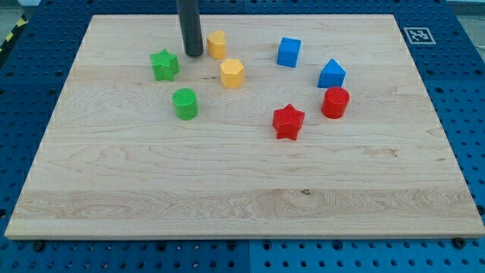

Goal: Move the green star diagonal to the green circle

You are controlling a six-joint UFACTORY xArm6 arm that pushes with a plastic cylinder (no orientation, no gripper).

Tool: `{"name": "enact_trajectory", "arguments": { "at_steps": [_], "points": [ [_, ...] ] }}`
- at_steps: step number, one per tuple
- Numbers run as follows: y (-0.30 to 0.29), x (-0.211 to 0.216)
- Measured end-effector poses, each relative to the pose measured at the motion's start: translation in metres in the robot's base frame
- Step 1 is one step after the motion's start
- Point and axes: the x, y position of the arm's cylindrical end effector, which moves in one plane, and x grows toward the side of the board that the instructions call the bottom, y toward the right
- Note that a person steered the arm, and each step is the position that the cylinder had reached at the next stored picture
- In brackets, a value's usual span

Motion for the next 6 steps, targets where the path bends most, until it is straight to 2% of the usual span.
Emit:
{"name": "enact_trajectory", "arguments": {
  "at_steps": [1, 2, 3, 5, 6],
  "points": [
    [0.0, 0.032],
    [-0.005, 0.028],
    [-0.036, 0.016],
    [-0.081, 0.022],
    [-0.061, 0.025]
  ]
}}
